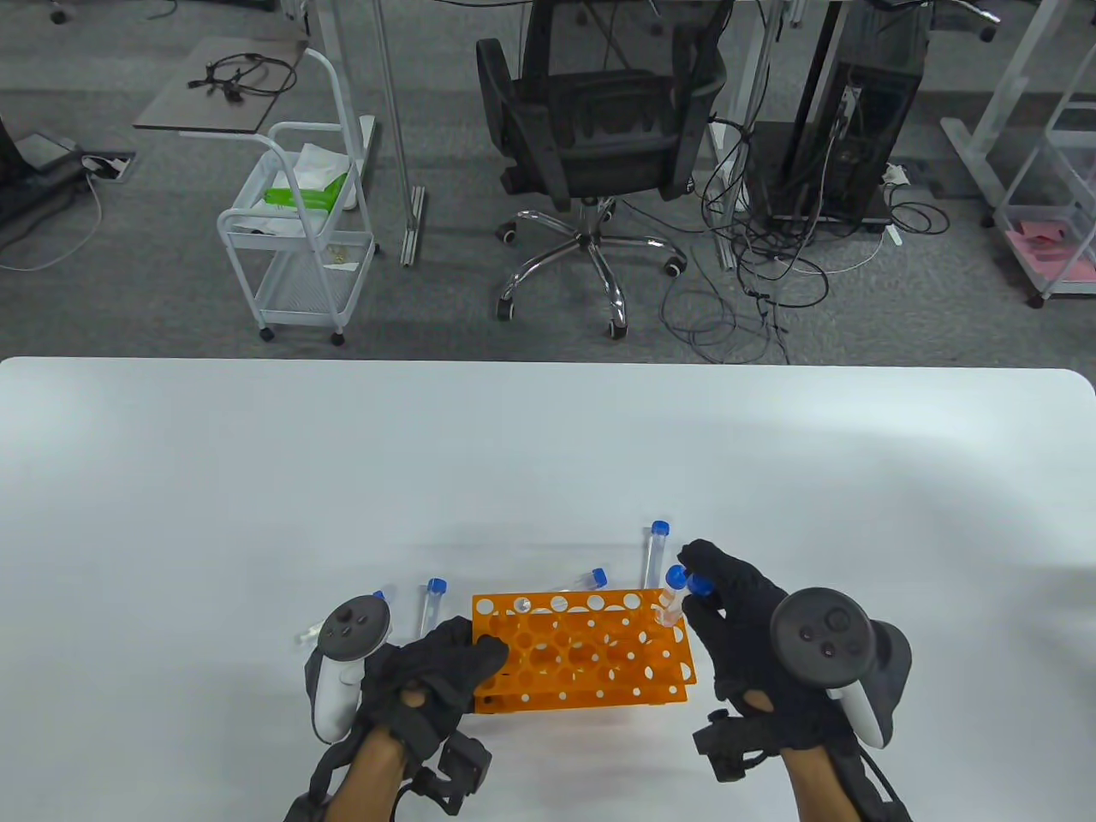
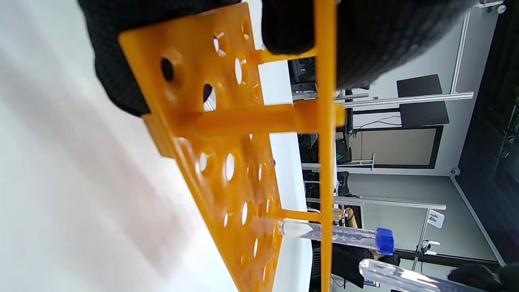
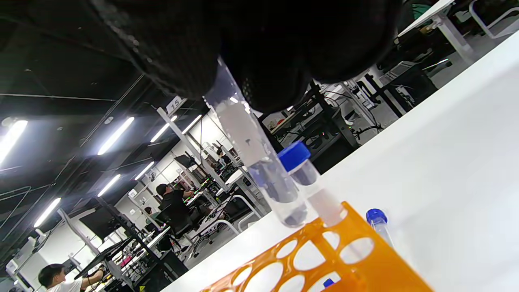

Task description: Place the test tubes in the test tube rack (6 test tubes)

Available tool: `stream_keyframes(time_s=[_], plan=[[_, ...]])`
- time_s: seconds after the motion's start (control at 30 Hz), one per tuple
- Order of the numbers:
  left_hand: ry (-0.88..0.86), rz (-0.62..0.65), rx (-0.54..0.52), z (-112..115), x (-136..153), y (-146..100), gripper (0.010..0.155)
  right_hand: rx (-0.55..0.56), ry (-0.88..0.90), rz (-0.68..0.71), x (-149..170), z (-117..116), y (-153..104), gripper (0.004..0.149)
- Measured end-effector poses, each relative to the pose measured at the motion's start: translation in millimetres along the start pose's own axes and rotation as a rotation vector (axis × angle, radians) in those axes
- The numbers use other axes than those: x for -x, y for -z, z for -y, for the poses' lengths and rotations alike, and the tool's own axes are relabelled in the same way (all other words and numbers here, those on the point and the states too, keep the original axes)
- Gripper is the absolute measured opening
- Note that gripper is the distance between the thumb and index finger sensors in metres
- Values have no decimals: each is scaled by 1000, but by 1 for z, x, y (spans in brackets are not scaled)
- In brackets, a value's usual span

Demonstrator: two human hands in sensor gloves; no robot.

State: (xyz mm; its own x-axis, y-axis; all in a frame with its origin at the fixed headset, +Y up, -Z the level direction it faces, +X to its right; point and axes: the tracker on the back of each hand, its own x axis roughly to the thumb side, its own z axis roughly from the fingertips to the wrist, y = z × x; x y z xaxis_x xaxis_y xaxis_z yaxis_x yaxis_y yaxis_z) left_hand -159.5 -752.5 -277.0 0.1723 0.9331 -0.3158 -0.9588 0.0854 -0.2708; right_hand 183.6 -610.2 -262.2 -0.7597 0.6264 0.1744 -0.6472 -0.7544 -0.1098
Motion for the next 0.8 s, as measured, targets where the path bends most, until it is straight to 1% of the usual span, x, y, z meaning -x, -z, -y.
stream_keyframes(time_s=[0.17, 0.27, 0.47, 0.57, 0.7, 0.8], plan=[[2, 1, 2, 0, 0, 0, 44, -7, -42, 0, -2, -10, 0, 56], [3, 1, 9, 0, 0, 0, 44, -35, -34, 2, -3, -17, 1, 56], [1, 4, 10, 0, 0, 0, 44, -58, -69, 19, -7, -26, 0, 56], [1, 5, 8, 0, 0, 0, 44, -65, -111, 21, -6, -31, 1, 57], [-5, 6, 9, 1, 0, 0, 44, -95, -125, 17, -4, -36, 3, 57], [-5, 6, 8, 0, 0, 0, 44, -114, -183, 24, -4, -41, 3, 57]])
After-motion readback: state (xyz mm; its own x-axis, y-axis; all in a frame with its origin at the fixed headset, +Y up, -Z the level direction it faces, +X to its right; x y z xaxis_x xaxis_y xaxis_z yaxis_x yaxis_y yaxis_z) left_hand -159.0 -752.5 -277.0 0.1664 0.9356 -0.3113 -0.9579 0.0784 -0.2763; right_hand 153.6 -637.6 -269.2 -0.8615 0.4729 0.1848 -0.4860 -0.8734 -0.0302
